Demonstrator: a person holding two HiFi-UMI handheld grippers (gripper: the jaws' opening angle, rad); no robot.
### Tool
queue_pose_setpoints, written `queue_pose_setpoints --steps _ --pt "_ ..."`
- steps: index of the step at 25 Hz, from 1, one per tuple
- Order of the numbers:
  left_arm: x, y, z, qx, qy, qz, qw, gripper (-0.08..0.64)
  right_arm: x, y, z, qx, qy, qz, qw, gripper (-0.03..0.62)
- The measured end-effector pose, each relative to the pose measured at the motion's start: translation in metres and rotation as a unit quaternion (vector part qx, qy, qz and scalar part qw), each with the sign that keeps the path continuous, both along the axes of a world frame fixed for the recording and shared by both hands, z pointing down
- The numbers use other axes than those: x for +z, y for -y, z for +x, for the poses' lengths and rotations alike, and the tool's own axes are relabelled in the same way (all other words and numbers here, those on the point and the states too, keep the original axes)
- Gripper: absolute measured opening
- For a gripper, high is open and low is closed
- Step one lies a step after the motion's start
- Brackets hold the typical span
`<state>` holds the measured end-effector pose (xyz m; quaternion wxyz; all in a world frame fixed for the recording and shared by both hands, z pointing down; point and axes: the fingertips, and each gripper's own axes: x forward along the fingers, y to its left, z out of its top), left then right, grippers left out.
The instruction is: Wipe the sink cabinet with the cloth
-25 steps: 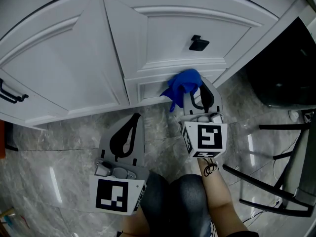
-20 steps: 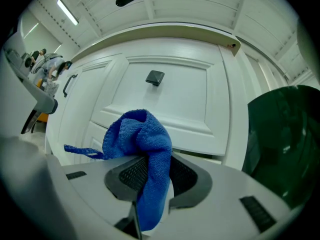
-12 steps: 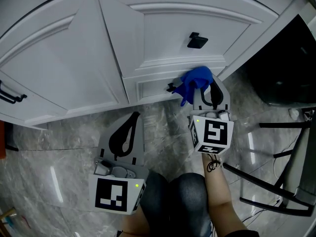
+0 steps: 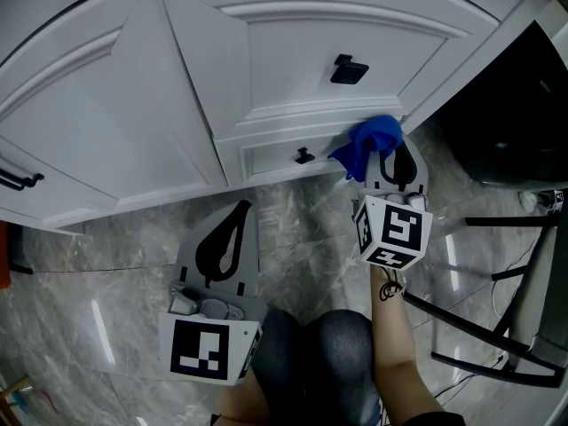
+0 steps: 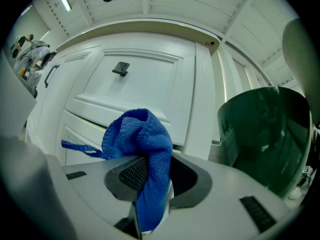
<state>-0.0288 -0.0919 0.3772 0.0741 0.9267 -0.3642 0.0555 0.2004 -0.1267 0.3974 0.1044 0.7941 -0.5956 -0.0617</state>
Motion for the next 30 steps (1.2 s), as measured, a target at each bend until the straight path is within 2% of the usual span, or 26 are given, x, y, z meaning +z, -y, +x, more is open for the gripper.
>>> queue_pose_setpoints --steps 7,11,24,30 --pt "-0.003 0.002 0.004 0.001 -0.008 0.015 0.9999 0.003 0.001 -0.003 0.015 0.014 -0.011 -0.002 1.000 0.117" --pt "0.003 0.001 0.004 0.002 0.003 -0.001 1.0000 0.003 0.002 -0.003 0.020 0.016 0.000 0.003 1.000 0.117" --pt "0.001 0.002 -0.003 -0.001 -0.005 0.001 1.0000 0.003 0.003 -0.007 0.029 0.047 0.002 -0.007 0.999 0.117" --pt "0.000 0.003 -0.009 -0.008 0.000 0.004 1.0000 0.003 0.001 -0.014 0.012 0.022 0.046 -0.010 0.999 0.117"
